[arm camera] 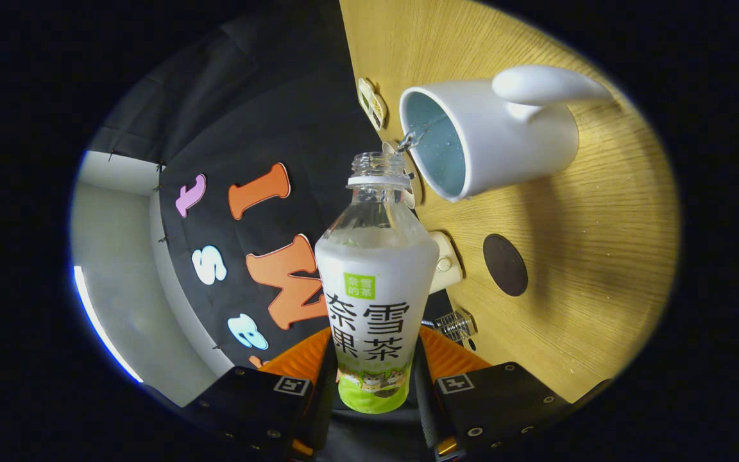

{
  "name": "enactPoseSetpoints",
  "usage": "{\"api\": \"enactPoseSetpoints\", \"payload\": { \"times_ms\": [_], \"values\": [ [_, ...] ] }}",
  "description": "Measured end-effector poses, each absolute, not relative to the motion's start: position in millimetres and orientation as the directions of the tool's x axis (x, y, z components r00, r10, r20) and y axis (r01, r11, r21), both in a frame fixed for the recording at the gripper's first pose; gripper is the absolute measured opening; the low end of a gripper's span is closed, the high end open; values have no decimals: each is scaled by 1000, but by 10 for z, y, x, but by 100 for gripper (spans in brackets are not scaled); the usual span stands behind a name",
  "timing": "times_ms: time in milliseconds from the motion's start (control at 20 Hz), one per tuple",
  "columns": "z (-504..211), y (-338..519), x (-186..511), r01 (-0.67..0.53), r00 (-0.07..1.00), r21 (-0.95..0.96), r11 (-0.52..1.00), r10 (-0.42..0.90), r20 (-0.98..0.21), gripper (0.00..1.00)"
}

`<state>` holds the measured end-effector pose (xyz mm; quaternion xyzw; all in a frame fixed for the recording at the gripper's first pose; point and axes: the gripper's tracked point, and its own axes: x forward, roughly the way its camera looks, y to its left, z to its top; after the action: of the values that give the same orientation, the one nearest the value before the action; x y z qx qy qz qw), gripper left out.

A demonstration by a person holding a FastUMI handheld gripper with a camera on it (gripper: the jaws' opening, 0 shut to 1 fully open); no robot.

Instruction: Take the bottle from table, then pour the juice into the cup, finally place the bottle on the coaster

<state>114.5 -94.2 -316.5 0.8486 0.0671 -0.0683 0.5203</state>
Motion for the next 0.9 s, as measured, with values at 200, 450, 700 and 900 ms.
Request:
{"api": "enactPoseSetpoints", "payload": {
  "times_ms": [200, 450, 700, 900],
  "values": [
    [-3100, -955, 1151, 161, 985, 855, -493, 29, -168, 57],
    [-3047, -947, 1166, 131, 989, 836, -532, 14, -147, 57],
    [-2969, -987, 1194, 96, 992, 798, -595, -6, -124, 57],
    [-2958, -1008, 1218, 92, 991, 781, -618, -18, -131, 57]
  ]
}}
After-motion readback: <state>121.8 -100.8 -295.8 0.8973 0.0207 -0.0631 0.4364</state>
